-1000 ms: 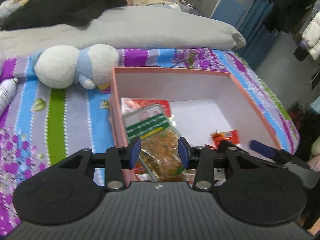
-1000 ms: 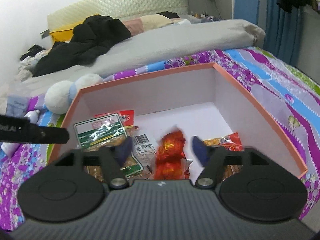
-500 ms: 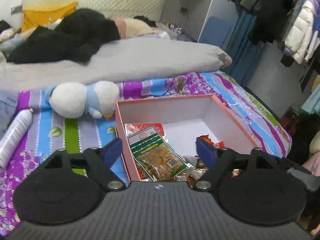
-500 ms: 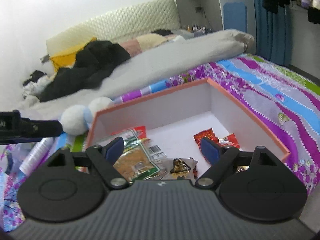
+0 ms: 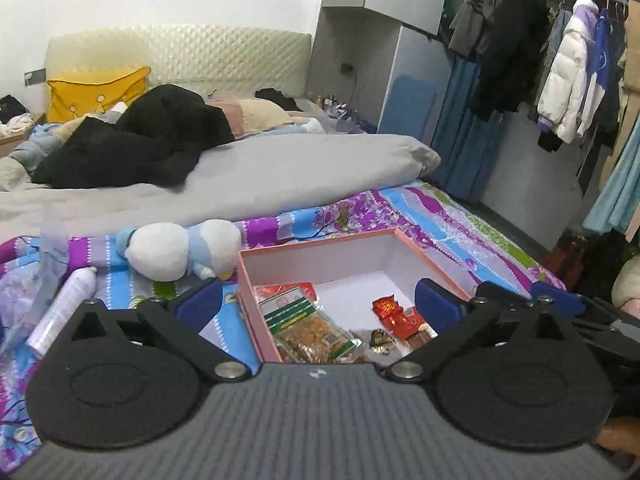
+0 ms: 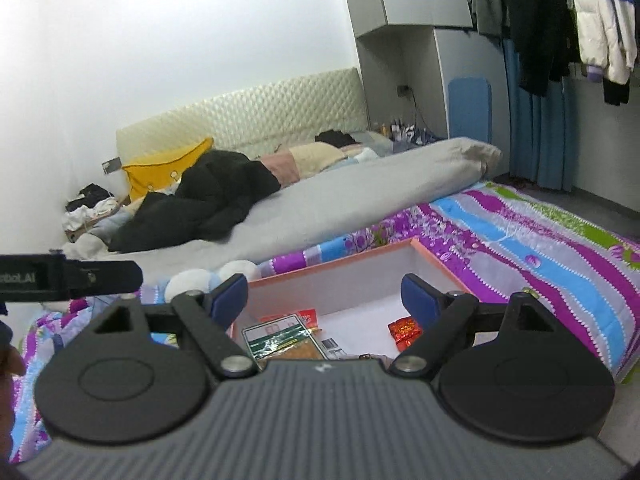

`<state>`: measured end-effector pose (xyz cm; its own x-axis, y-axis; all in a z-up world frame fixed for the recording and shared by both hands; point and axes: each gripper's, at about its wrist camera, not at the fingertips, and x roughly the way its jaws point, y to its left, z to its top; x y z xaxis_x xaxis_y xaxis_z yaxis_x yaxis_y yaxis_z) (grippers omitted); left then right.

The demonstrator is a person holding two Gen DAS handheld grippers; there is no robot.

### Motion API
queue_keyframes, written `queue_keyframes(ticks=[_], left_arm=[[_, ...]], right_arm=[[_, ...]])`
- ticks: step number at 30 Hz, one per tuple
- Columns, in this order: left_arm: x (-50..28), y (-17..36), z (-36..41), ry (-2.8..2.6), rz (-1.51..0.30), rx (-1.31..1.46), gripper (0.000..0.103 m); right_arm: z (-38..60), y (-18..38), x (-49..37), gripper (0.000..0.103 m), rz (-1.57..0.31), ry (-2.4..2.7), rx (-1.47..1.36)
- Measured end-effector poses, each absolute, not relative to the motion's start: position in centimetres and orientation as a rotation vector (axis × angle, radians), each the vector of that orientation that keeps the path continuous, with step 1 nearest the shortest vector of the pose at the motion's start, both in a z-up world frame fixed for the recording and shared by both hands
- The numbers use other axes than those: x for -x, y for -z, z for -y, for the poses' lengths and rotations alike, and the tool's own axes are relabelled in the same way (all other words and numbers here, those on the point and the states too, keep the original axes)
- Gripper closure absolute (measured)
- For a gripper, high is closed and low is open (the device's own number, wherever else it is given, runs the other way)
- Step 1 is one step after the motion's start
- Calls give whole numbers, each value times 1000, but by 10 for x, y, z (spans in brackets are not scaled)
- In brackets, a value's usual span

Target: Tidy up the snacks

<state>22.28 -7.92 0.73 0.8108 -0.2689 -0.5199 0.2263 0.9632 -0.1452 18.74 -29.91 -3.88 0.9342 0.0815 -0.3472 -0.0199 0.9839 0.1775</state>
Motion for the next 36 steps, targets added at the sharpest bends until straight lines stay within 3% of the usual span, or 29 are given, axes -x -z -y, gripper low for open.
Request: queue_keyframes(ticks=[12,23,36], left_arm=[[-159,-36,75,247,-543,44,0],[-130,-1,95,199,-580,-27,0],[-148,40,98,157,-634,9,0]], right_arm=[[304,17,-129,18,-346,-39,-168],[302,55,-114,18,-409,-45,-117],[313,82,-115,18,-463,-71,-113]])
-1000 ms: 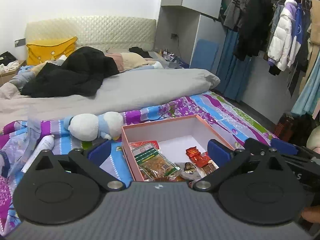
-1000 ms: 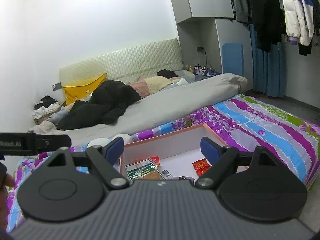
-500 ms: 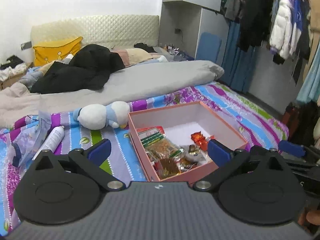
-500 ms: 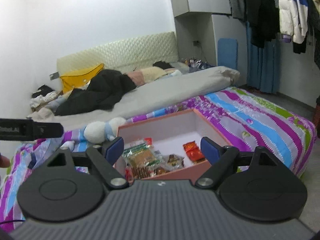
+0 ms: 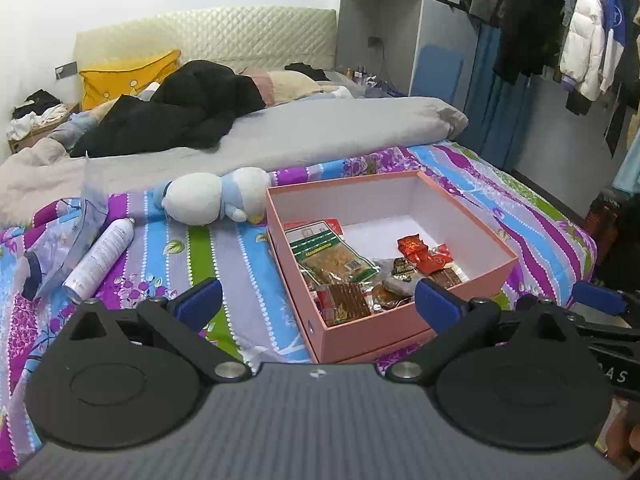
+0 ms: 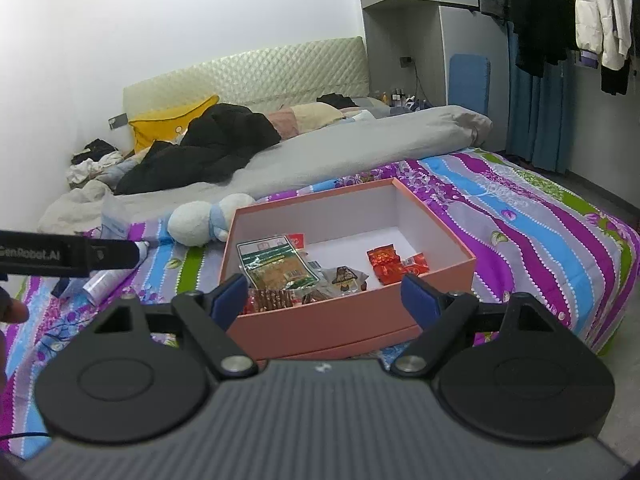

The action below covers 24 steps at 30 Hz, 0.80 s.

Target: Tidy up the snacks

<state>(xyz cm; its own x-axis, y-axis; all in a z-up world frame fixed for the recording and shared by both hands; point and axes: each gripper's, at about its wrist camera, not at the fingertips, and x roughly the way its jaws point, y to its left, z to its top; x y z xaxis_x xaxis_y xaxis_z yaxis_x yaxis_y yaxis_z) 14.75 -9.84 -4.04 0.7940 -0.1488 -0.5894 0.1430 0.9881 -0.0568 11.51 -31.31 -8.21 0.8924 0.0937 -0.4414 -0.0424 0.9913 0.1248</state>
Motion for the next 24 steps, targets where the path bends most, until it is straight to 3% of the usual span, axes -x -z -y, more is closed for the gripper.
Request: queue_keyframes(ticks=[21,24], left_arm=[[-149,45,91,146,-632,20,0],[-149,44,92,148,-630,22,0]], right_arm=[[304,77,-117,18,-436,-101,-99],[305,76,-119,3,-441,-89,-108]])
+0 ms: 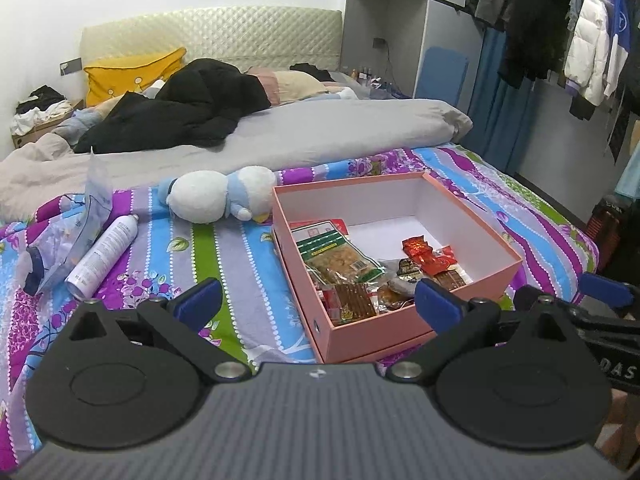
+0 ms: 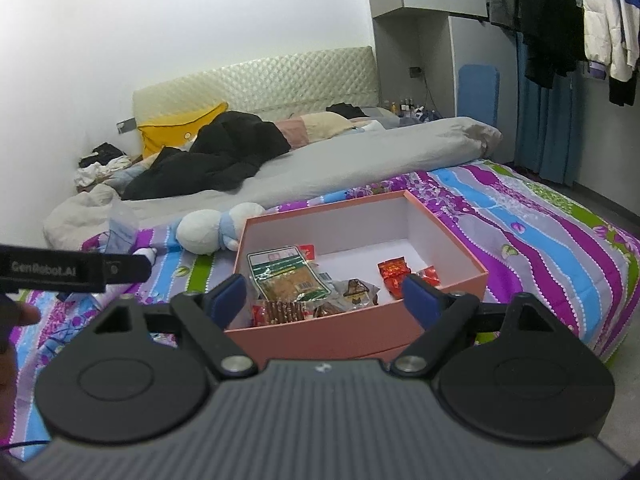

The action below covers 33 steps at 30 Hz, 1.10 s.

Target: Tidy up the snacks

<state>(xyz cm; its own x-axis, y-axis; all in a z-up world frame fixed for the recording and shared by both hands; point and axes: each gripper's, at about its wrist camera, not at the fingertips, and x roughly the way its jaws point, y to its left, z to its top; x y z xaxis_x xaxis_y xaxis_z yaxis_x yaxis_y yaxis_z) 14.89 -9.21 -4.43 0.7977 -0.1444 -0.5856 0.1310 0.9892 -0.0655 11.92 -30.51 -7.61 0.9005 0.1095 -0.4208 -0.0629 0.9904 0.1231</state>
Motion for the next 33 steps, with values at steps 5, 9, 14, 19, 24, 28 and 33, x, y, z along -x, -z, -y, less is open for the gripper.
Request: queue_keyframes(ticks=[5,9,14,19,24,28,33], left_arm=[[-148,44,94,157,-636,35,0],[-145,43,93,158,-632,36,0],[-143,41,91,159,-632,40,0],[-141,39,90,154,-623,36,0],[-139,38,91,160,-625,36,0],[-139,36,90,164,-623,43,0],[-140,34,90,164,-620,42,0]], right_arm=[[305,76,-119,0,-434,-77,-116],[305,74,-118,0,-428,-78,-116],[306,73,-115,0,-424,-83,-122],[306,72,-114,0,-415,-87,-125],[306,70,-114,0,-410,-80,-130],[306,69,-114,0,-409,-79,-132],[305,69,-114,0,-409,-82,-131]])
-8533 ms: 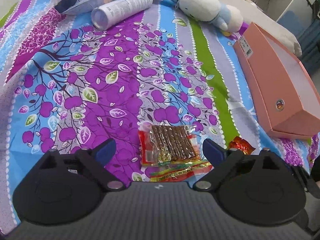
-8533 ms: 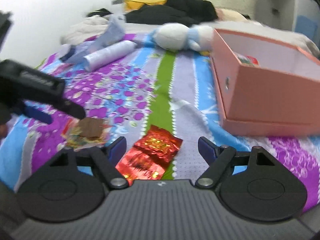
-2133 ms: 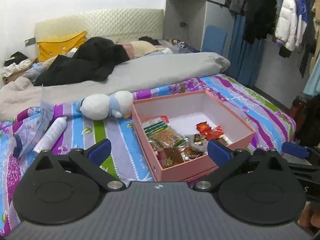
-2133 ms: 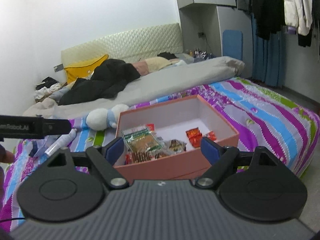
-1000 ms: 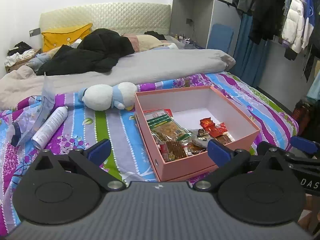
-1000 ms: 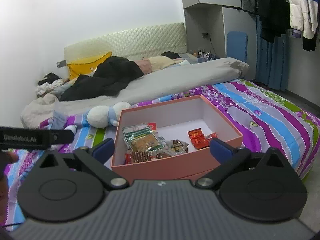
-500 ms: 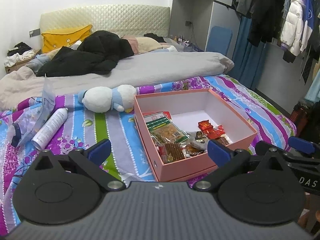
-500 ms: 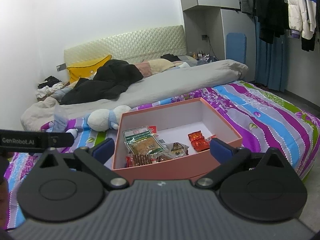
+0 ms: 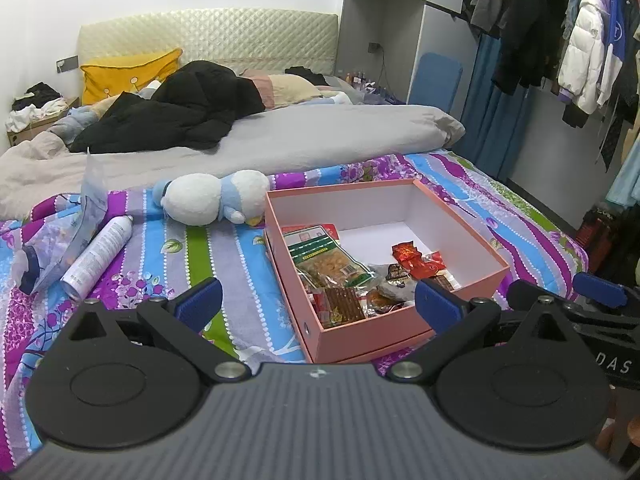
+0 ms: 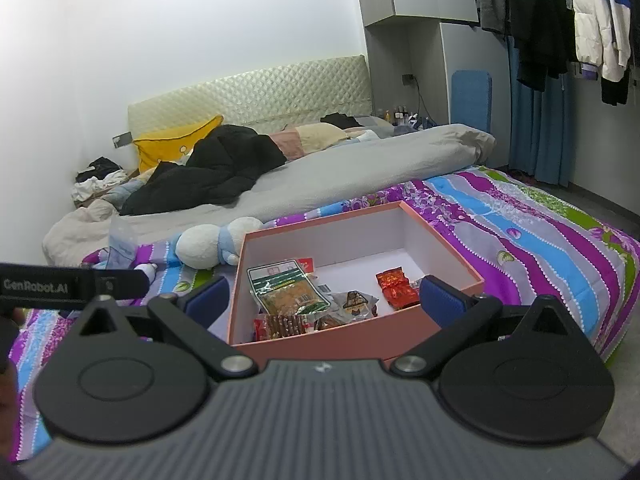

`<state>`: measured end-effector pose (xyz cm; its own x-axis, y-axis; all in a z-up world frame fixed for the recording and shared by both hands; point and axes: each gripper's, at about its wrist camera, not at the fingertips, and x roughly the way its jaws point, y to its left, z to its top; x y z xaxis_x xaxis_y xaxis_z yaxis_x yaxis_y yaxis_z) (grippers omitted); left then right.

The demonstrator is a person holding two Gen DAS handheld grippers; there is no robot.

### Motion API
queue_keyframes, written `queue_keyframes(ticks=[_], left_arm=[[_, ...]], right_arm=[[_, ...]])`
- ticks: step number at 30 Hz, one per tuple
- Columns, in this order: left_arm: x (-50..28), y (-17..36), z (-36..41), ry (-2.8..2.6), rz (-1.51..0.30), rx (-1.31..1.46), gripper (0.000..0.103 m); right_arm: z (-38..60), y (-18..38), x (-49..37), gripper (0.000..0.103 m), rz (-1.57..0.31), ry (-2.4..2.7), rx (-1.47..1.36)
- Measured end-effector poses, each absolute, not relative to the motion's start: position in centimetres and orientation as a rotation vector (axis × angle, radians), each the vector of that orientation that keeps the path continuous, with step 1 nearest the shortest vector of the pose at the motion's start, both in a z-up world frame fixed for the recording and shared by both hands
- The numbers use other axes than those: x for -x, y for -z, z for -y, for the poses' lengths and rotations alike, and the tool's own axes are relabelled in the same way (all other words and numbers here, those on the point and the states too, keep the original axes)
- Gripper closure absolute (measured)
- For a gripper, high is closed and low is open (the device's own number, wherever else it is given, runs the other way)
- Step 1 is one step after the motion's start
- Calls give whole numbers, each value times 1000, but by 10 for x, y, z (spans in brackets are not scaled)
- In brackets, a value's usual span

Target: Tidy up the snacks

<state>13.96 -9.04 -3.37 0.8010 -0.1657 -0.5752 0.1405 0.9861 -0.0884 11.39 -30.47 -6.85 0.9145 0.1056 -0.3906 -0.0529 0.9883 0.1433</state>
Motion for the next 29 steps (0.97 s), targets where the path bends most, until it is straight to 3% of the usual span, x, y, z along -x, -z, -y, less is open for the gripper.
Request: queue_keyframes(ticks=[29], left_arm=[[-138,28,80,168,-635,80,0]], right_arm=[[300,60,-114,0,-396,-97,-125]])
